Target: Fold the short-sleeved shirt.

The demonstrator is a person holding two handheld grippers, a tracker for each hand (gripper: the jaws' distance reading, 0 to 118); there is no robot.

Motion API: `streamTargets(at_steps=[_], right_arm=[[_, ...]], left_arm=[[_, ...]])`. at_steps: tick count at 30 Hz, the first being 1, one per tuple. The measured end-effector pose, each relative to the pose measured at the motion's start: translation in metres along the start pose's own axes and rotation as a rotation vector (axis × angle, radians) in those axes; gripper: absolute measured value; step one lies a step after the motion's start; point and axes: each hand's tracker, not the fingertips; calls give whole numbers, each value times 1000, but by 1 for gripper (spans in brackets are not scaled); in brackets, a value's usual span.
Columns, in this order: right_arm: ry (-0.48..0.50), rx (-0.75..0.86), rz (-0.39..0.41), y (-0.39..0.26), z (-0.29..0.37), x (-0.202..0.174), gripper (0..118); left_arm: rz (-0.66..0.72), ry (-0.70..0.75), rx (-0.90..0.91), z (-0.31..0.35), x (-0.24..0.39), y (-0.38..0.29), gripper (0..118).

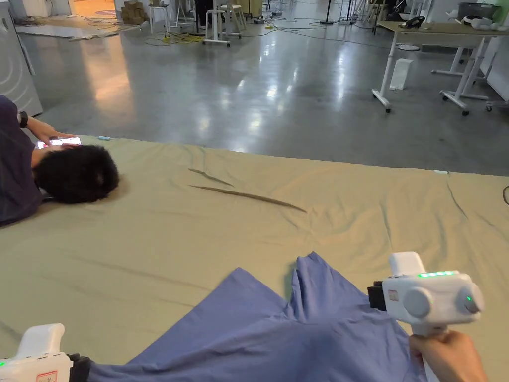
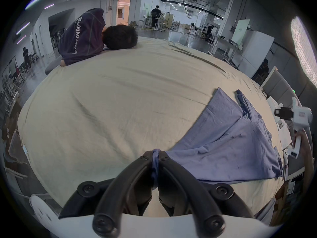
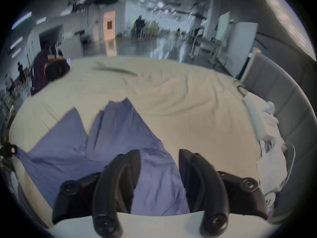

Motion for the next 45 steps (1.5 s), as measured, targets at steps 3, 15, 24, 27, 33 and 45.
streamTargets(at_steps=[3,15,24,27,33,45], right_arm=[[32,-42,63,20,-44,1,62],[112,-251,124,28,-117,-14,75],[135,-187,81,13,-102,-22,1],[114,-88,71,7,-79,-23,1],[84,127,21,3,-5,-7,1],[-42,492,-95,30,184,55,1]], left_arm=[[2,8,-6,-2,3,-1,5],[21,41,-62,-11,0,-16,5],[16,48,-71,-18,4,-25,5],[16,44,-51,-12,10,-23,5],[-29,15,31,6,21,-12,5],[-91,-105,290,73,70,74,5]])
